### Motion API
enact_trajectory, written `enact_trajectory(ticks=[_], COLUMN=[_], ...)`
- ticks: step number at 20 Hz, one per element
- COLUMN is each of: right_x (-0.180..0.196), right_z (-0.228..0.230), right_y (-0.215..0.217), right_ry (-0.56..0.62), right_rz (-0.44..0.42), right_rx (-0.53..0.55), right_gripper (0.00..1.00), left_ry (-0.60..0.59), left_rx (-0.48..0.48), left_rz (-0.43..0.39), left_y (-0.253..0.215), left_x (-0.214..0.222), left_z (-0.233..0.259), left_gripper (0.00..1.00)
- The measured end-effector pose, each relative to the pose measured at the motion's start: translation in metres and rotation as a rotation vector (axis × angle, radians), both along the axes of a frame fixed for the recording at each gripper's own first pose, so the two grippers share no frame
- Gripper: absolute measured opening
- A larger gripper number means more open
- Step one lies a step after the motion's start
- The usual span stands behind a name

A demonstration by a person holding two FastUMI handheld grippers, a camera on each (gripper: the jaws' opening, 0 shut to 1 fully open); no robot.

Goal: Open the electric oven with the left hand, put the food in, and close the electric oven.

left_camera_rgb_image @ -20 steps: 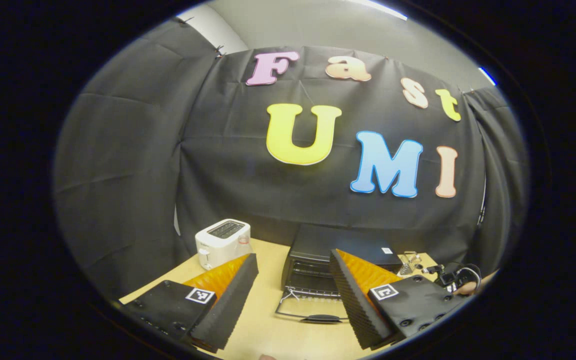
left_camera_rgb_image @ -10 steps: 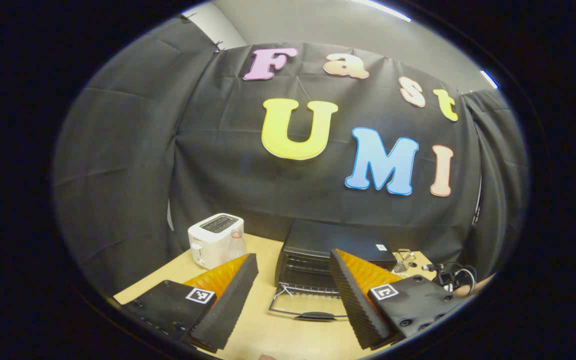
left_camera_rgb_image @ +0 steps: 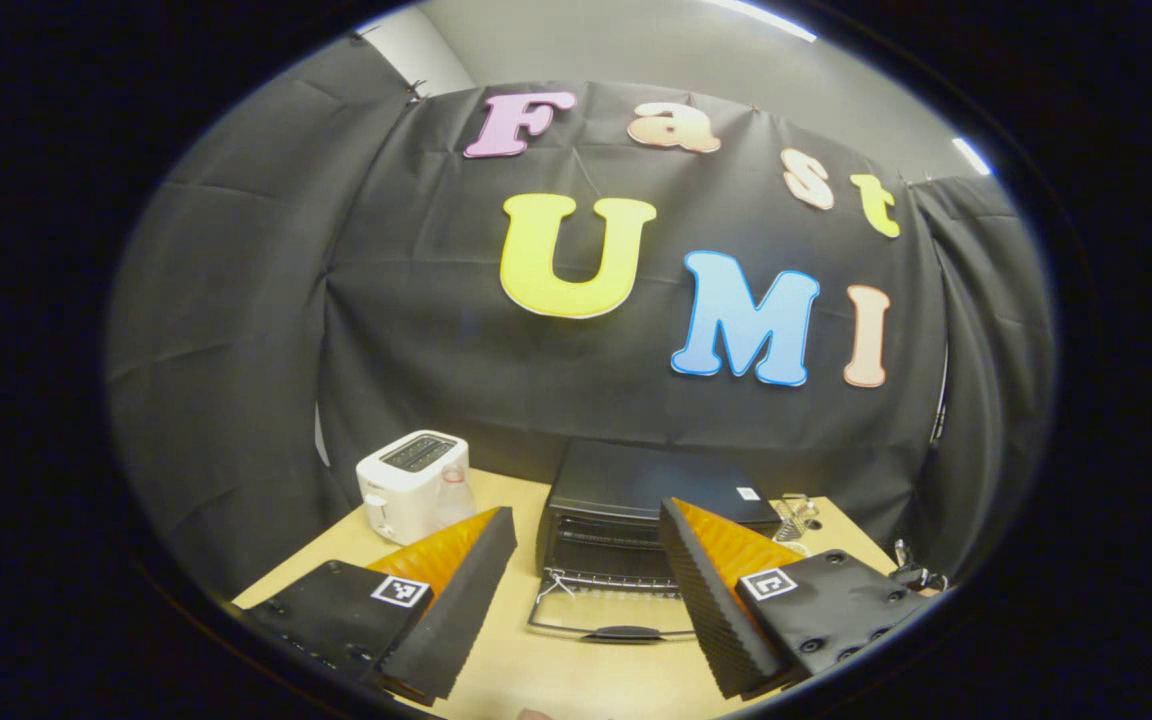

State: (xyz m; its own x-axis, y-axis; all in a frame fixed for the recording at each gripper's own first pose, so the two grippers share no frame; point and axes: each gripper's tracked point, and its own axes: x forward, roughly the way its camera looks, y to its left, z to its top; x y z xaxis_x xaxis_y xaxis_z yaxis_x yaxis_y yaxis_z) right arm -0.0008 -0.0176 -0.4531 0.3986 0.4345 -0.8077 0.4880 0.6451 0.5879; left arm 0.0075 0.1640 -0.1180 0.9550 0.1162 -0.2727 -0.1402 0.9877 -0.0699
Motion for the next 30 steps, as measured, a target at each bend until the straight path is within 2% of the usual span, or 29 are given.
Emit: enact_trajectory(ticks=[5, 11, 16, 20, 23, 26, 30], right_x=[0.001, -0.007, -0.018, -0.024, -0.018, -0.004, 0.027], right_z=[0.011, 0.049, 0.091, 0.119, 0.131, 0.131, 0.111], right_y=[0.001, 0.014, 0.055, 0.102, 0.133, 0.162, 0.190], right_ry=[-0.056, -0.127, -0.188, -0.207, -0.222, -0.195, -0.136], right_rz=[-0.069, -0.076, -0.051, -0.065, -0.091, -0.153, -0.272], right_rx=[0.063, 0.106, 0.144, 0.170, 0.186, 0.219, 0.241], right_gripper=[0.00, 0.00, 0.00, 0.00, 0.00, 0.00, 0.01], left_ry=[-0.006, -0.042, -0.108, -0.153, -0.173, -0.181, -0.162], left_rx=[0.015, 0.016, 0.031, 0.038, 0.097, 0.123, 0.103], left_rz=[-0.009, -0.020, -0.075, -0.136, -0.172, -0.199, -0.178], left_y=[-0.002, -0.005, -0.017, -0.018, -0.011, -0.010, 0.005], left_x=[0.002, 0.003, 0.004, -0.002, -0.008, -0.018, -0.031], left_z=[0.003, 0.015, 0.039, 0.057, 0.061, 0.062, 0.055], left_gripper=[1.00, 1.00, 1.00, 1.00, 1.00, 0.99, 1.00])
